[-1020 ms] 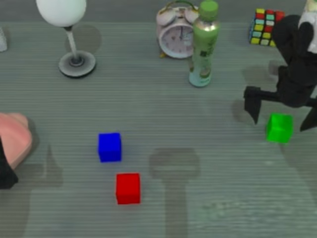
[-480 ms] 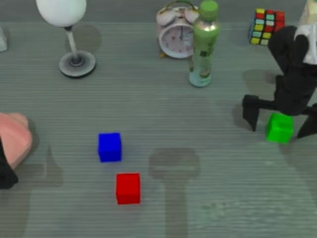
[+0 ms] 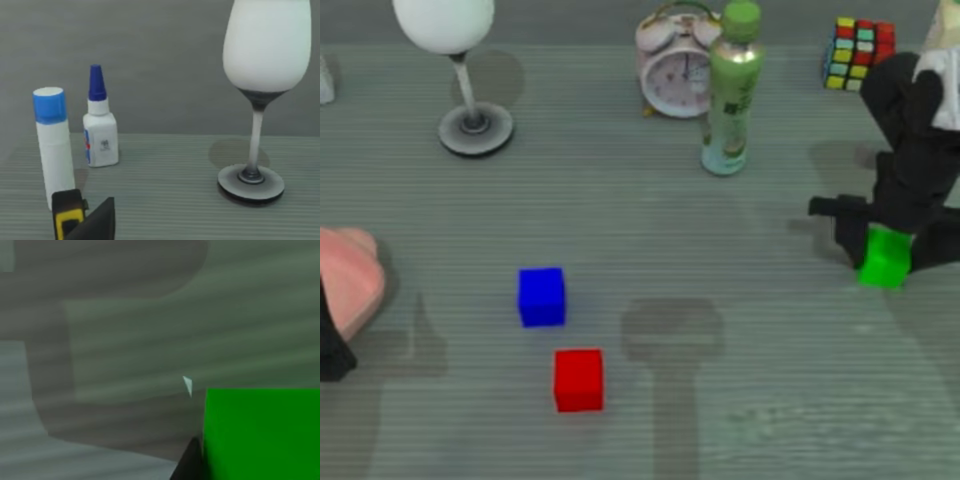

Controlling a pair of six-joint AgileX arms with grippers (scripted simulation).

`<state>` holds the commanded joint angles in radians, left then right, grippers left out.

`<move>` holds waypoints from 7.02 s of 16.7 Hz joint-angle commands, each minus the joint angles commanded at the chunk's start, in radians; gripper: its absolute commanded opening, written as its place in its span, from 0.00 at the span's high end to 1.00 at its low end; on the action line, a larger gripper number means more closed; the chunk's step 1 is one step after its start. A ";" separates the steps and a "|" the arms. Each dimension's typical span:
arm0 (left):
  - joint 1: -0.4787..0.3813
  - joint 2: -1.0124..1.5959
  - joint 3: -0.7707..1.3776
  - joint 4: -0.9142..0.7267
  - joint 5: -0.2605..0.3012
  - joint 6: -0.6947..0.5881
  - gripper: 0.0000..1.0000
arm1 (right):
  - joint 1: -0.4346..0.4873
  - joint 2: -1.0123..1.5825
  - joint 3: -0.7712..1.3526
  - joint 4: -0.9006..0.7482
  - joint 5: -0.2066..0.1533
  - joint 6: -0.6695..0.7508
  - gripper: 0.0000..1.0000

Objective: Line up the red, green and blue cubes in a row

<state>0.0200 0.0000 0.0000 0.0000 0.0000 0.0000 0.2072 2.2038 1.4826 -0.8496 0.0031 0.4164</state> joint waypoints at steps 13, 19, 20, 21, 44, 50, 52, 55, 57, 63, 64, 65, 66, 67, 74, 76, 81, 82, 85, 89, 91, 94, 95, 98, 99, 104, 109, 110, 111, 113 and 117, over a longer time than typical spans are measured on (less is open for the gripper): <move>0.000 0.000 0.000 0.000 0.000 0.000 0.00 | -0.002 -0.012 0.005 -0.008 0.004 -0.002 1.00; 0.000 0.000 0.000 0.000 0.000 0.000 0.00 | 0.004 -0.079 0.117 -0.199 0.003 -0.002 1.00; 0.000 0.000 0.000 0.000 0.000 0.000 0.00 | 0.005 -0.092 0.134 -0.224 0.003 -0.003 1.00; 0.000 0.000 0.000 0.000 0.000 0.000 0.00 | 0.006 -0.101 0.144 -0.239 0.003 -0.003 1.00; 0.000 0.000 0.000 0.000 0.000 0.000 0.00 | 0.673 -0.137 0.179 -0.310 0.007 0.470 1.00; 0.000 0.000 0.000 0.000 0.000 0.000 0.00 | 0.670 -0.111 0.126 -0.234 0.006 0.470 1.00; 0.000 0.000 0.000 0.000 0.000 0.000 0.00 | 0.671 -0.088 0.076 -0.155 0.006 0.471 1.00; 0.000 0.000 0.000 0.000 0.000 0.000 0.00 | 0.673 -0.060 0.020 -0.072 0.007 0.472 1.00; 0.000 0.000 0.000 0.000 0.000 0.000 0.00 | 0.674 -0.057 0.014 -0.065 0.007 0.472 1.00; 0.000 0.000 0.000 0.000 0.000 0.000 0.00 | 0.674 -0.057 0.014 -0.065 0.007 0.472 0.70; 0.000 0.000 0.000 0.000 0.000 0.000 0.00 | 0.674 -0.057 0.014 -0.065 0.007 0.472 0.62; 0.000 0.000 0.000 0.000 0.000 0.000 0.00 | 0.674 -0.057 0.014 -0.065 0.007 0.472 0.55; 0.000 0.000 0.000 0.000 0.000 0.000 0.00 | 0.674 -0.057 0.014 -0.065 0.007 0.472 0.47; 0.000 0.000 0.000 0.000 0.000 0.000 0.00 | 0.674 -0.057 0.014 -0.065 0.007 0.472 0.40; 0.000 0.000 0.000 0.000 0.000 0.000 0.00 | 0.674 -0.057 0.014 -0.065 0.007 0.472 0.00; 0.000 0.000 0.000 0.000 0.000 0.000 0.00 | 0.674 -0.057 0.014 -0.065 0.007 0.472 0.00; 0.000 0.000 0.000 0.000 0.000 0.000 0.00 | 0.673 -0.058 0.014 -0.065 0.007 0.472 0.00; 0.000 0.000 0.000 0.000 0.000 0.000 0.00 | 0.674 -0.058 0.018 -0.069 0.007 0.472 0.00; 0.000 0.000 0.000 0.000 0.000 0.000 0.00 | 0.678 -0.079 0.071 -0.142 0.007 0.474 0.00; 0.000 0.000 0.000 0.000 0.000 0.000 0.00 | 0.682 -0.125 0.163 -0.290 0.006 0.473 0.00; 0.000 0.000 0.000 0.000 0.000 0.000 0.00 | 0.682 -0.137 0.180 -0.310 0.007 0.471 0.00; 0.000 0.000 0.000 0.000 0.000 0.000 0.00 | 0.677 -0.133 0.178 -0.308 0.007 0.471 0.00; 0.000 0.000 0.000 0.000 0.000 0.000 0.00 | 0.677 -0.133 0.178 -0.308 0.007 0.471 0.00; -0.019 0.053 0.052 -0.036 0.004 -0.018 0.00 | 0.653 -0.188 0.137 -0.272 0.021 0.442 0.00; -0.031 0.089 0.086 -0.059 0.005 -0.029 0.00 | 0.637 -0.224 0.108 -0.251 0.030 0.423 0.00; -0.110 0.411 0.352 -0.241 0.004 -0.119 0.00 | 0.499 -0.517 -0.152 -0.103 0.089 0.272 0.00; -0.213 0.897 0.697 -0.491 0.001 -0.238 0.00 | 0.301 -0.936 -0.573 0.084 0.128 0.060 0.00; -0.235 1.000 0.766 -0.543 0.001 -0.262 0.00 | 0.260 -1.028 -0.664 0.125 0.130 0.016 0.00; -0.257 1.102 0.835 -0.594 0.001 -0.286 0.00 | 0.218 -1.122 -0.755 0.168 0.129 -0.027 0.00; -0.300 1.300 0.970 -0.695 0.001 -0.333 0.00 | 0.137 -1.313 -0.930 0.260 0.121 -0.109 0.00; -0.380 1.641 1.220 -0.877 0.003 -0.419 0.00 | -0.010 -1.699 -1.219 0.470 0.082 -0.252 0.00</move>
<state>-0.3598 1.6405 1.2197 -0.8766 0.0029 -0.4188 0.1975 0.5049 0.2639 -0.3794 0.0850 0.1648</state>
